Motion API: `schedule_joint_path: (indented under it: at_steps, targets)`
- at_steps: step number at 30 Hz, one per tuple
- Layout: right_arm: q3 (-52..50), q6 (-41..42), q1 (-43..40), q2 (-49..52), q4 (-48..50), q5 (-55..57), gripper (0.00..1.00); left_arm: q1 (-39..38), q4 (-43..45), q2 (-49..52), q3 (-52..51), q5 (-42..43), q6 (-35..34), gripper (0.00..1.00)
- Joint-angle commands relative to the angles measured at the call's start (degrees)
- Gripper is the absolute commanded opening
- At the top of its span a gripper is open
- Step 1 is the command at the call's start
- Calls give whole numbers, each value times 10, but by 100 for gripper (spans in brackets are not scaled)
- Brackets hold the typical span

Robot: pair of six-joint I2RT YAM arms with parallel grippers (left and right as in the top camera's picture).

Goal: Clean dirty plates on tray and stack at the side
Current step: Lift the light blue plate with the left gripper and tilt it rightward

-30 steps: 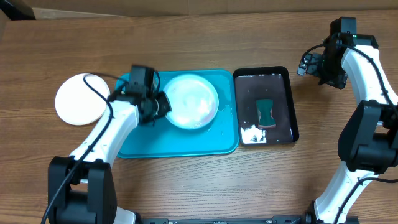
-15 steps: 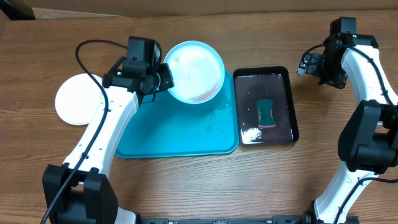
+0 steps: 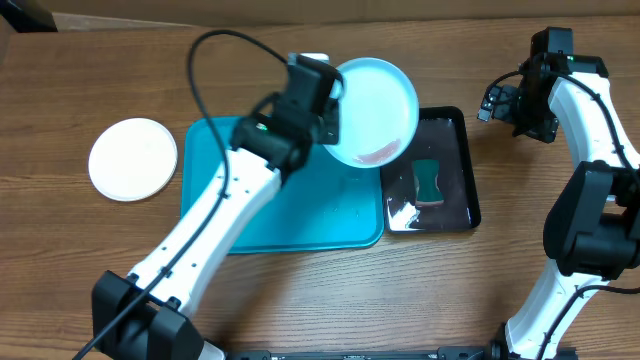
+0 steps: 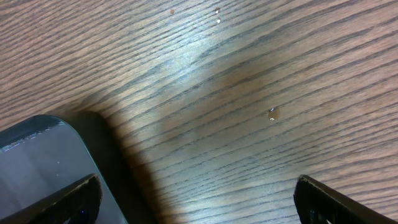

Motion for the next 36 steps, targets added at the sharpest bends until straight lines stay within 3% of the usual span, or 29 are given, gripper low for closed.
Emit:
schedule_joint_path:
  at_steps: [1,17,36]
  targets:
    - [11,4,0,-14,3,3,100,-38,11,2,20,-79,19,4]
    - [11,4,0,-14,3,3,100,-206,26,2,21,-335,107,4]
    - [11,4,0,-14,3,3,100,-316,179,2,21,-583,342,4]
